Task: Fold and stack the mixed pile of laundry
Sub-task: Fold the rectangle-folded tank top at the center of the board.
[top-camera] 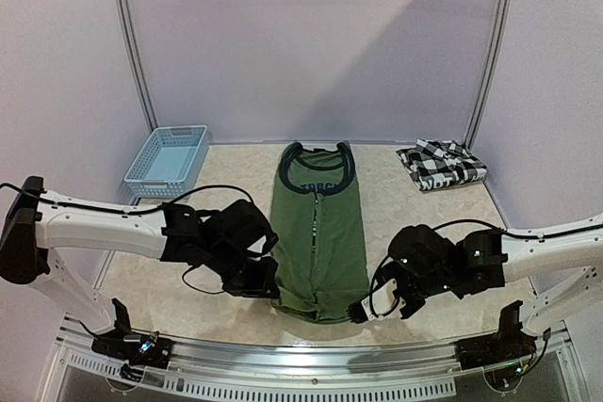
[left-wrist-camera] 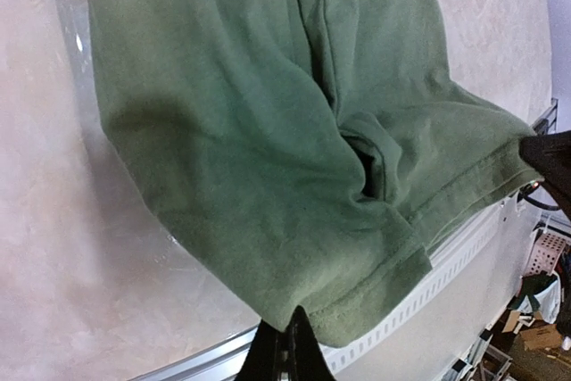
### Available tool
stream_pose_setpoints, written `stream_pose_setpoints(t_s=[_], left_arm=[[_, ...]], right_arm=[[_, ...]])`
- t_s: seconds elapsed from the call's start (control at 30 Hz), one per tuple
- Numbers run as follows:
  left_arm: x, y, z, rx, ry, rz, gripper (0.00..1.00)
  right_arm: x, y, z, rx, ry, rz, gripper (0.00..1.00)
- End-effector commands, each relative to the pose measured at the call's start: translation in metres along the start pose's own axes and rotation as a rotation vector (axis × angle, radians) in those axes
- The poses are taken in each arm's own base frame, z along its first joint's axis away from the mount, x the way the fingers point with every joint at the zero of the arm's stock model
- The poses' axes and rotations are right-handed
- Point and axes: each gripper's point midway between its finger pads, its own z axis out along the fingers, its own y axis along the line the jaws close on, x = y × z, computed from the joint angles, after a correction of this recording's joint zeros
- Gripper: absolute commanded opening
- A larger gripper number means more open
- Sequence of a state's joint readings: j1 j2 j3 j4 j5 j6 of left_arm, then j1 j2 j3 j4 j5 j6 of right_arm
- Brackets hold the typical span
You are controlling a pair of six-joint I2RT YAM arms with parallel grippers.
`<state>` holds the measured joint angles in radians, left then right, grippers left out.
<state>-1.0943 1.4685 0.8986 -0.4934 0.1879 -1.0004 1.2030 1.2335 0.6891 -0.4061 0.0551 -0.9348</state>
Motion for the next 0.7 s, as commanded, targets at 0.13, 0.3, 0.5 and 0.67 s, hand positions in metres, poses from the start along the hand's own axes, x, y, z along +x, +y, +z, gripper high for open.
stream_pose_setpoints(t_s=[0.13,0.3,0.5,0.67], left_arm=[[-0.067,0.007,-0.033,-0.071,-0.125,0.052,0.00],[-0.111,0.014,-0.040,-0.094,-0.176,0.069,0.00],[-0.160,0.023,-0.040,-0.109,-0.231,0.080,0.00],[-0.200,0.032,-0.033,-0.117,-0.267,0.073,0.00]], right_arm=[[0.010,-0.062,-0.023,0.139,-0.010,0.198,0.00],[0.027,-0.106,-0.026,0.214,0.008,0.316,0.00],[0.068,-0.169,-0.023,0.300,0.037,0.512,0.00],[0.093,-0.201,-0.008,0.320,0.042,0.628,0.00]])
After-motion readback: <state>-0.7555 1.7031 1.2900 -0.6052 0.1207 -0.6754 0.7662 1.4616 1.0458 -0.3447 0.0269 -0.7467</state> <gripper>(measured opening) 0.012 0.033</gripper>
